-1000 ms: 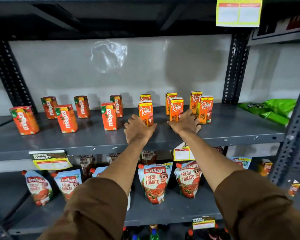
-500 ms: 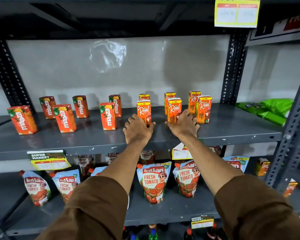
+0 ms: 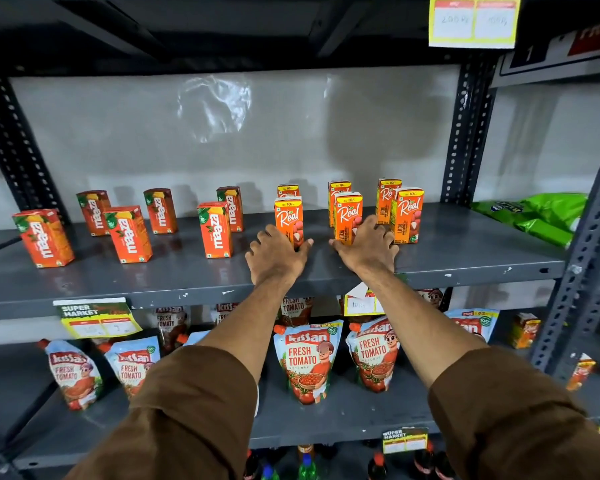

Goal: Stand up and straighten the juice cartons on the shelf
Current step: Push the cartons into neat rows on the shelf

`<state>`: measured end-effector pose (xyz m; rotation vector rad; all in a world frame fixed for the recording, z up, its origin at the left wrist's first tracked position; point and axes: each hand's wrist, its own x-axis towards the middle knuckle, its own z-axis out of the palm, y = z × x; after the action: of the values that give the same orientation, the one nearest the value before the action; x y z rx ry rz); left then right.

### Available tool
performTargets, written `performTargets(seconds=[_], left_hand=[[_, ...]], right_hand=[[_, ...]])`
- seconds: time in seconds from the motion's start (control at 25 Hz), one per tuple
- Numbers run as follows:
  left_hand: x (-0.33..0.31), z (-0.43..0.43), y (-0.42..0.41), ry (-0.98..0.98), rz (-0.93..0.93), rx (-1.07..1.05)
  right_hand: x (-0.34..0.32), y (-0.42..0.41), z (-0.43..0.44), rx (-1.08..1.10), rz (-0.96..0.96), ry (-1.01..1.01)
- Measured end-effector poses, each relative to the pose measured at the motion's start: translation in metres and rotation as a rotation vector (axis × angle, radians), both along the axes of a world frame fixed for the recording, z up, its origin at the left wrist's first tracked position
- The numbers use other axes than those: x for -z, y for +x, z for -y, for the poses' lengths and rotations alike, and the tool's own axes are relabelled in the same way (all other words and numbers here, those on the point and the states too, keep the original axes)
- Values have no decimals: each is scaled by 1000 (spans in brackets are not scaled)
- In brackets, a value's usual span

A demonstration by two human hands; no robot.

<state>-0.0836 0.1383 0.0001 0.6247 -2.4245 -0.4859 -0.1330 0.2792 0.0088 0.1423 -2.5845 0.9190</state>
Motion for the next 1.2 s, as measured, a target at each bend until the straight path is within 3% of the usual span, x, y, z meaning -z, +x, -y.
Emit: performTargets(seconds=[0.56, 0.68, 0.8, 0.88, 0.96, 1.04, 1.2], left_hand=[[1, -1, 3, 38, -27, 3], [0, -1, 4, 78, -153, 33], [-1, -9, 10, -68, -395, 38], [-3, -26, 14, -204, -572, 144], [-8, -51, 13, -253, -599, 322], [-15, -77, 5, -180, -536, 383], [-18, -94, -23, 291, -201, 202]], right_hand=[[-1, -5, -3, -34, 44, -53], [-4, -11, -16, -129, 59, -249], [-2, -10, -45, -167, -116, -424], [1, -15, -67, -95, -204, -454], [-1, -25, -79, -6, -189, -508], [-3, -35, -84, 61, -111, -505], [-7, -47, -84, 112, 34, -430]])
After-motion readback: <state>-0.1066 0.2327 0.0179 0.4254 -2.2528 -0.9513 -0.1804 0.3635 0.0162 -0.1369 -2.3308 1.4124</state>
